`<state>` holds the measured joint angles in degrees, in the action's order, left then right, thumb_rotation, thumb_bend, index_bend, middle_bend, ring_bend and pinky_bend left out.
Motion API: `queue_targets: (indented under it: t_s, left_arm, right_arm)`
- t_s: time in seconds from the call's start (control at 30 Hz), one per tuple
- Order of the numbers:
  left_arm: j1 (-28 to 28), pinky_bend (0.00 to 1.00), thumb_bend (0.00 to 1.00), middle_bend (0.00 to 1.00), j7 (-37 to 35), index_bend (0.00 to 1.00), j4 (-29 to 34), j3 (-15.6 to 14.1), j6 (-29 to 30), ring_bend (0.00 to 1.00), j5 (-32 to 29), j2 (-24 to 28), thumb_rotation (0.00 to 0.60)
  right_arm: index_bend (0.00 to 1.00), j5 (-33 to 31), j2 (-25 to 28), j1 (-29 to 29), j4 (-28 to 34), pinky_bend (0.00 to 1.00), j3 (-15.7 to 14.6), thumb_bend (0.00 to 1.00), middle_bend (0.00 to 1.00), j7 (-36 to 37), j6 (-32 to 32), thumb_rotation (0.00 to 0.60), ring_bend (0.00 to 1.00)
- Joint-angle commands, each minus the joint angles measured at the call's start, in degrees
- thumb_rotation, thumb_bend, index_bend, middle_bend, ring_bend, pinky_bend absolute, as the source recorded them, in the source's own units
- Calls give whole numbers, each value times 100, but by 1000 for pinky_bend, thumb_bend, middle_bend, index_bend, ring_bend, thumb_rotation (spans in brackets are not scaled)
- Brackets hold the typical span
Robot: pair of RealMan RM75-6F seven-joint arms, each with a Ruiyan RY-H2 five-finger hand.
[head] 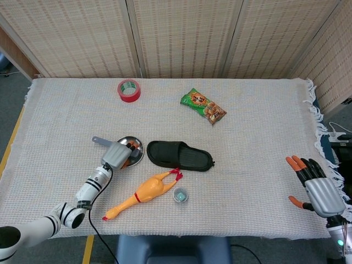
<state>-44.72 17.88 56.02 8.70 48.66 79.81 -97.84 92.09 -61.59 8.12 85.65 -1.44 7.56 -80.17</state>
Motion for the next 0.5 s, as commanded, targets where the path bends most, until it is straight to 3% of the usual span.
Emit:
queue_targets:
  t_s: [0.03,0.3,0.5]
  left_arm:
    - [-22,1000,415,237,-54,269,-125,-39,67,796,6,-57,600]
    - [-40,1000,414,245,-133,272,-282,-106,60,796,-47,-55,600]
    - [-58,1000,413,318,-245,346,-382,-150,145,796,-4,-90,600]
  right_arm:
    - [0,0,6,2,3,0,-3,95,0,9,11,600,0]
    - [0,-15,-5,18,6,0,-8,95,0,-13,68,600,0]
    - [0,-22,-5,29,13,0,-8,95,0,-24,97,600,0]
